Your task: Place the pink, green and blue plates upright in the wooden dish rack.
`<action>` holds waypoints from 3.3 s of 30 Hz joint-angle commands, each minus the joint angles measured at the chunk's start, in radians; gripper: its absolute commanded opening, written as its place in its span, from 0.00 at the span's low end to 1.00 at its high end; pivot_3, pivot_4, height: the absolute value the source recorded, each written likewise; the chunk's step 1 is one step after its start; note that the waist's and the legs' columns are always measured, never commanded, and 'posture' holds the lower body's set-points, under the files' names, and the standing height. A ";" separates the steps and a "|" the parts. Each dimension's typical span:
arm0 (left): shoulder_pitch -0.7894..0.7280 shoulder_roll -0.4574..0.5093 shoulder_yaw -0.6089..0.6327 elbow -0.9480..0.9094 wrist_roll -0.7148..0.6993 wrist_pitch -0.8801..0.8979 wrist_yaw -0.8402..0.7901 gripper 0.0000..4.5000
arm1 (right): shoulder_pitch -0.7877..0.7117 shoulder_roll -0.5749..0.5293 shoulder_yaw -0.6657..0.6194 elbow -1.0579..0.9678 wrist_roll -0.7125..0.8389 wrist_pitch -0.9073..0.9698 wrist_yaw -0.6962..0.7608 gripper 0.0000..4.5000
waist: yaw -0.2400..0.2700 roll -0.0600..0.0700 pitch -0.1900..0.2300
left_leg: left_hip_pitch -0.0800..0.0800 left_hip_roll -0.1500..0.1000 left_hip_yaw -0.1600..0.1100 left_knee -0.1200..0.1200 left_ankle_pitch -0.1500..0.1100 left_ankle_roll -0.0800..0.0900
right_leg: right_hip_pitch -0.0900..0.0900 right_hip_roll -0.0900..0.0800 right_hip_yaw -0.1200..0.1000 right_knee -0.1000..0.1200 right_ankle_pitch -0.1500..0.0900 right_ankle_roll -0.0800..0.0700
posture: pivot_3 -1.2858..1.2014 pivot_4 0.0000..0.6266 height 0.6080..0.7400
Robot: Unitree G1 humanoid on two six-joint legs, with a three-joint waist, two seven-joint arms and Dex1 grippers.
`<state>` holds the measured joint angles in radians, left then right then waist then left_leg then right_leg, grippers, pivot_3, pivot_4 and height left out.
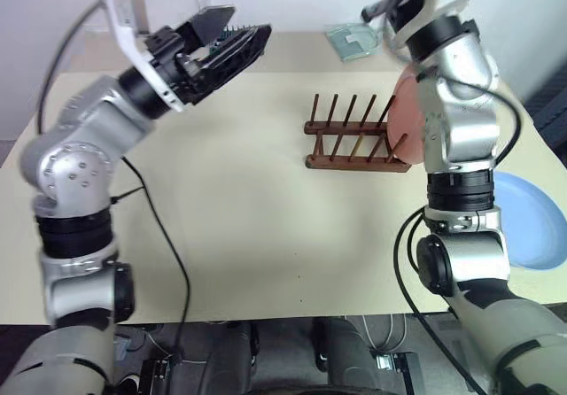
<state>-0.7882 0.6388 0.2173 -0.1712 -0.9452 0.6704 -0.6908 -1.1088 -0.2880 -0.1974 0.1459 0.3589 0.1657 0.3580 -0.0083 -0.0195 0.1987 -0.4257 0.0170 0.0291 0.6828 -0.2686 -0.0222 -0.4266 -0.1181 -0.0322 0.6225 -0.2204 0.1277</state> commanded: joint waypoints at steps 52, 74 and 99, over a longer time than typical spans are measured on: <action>0.225 0.050 0.007 0.018 0.119 -0.146 -0.399 1.00 | 0.209 -0.266 -0.304 -0.034 1.137 0.794 -0.537 1.00 | -0.004 0.002 0.000 | -0.001 0.000 0.000 0.000 -0.004 0.008 | -0.002 0.000 0.001 0.002 0.000 0.000 | 0.52 0.24 0.88; 0.253 0.073 -0.100 -0.009 0.216 -0.213 -0.538 1.00 | 1.015 -1.034 -0.299 -0.198 0.355 0.591 0.690 1.00 | 0.018 0.004 -0.002 | 0.001 0.000 0.003 0.002 -0.007 0.012 | 0.001 0.000 0.003 -0.006 0.000 0.000 | 0.52 0.24 0.88; 0.270 0.026 -0.188 -0.020 0.317 -0.318 -0.578 1.00 | 1.190 -0.838 -0.162 -0.162 0.017 0.543 0.530 0.01 | 0.018 0.001 -0.004 | 0.002 0.000 0.002 0.002 -0.007 0.011 | 0.002 0.000 0.003 -0.006 0.000 0.000 | 0.52 0.24 0.88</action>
<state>-0.5081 0.6636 0.0157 -0.1603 -0.6216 0.3655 -1.2711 0.0844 -1.1211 -0.3626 0.0013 0.3760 0.6976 0.8786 0.0094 -0.0185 0.1947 -0.4235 0.0173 0.0308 0.6850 -0.2751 -0.0108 -0.4235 -0.1179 -0.0297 0.6167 -0.2205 0.1277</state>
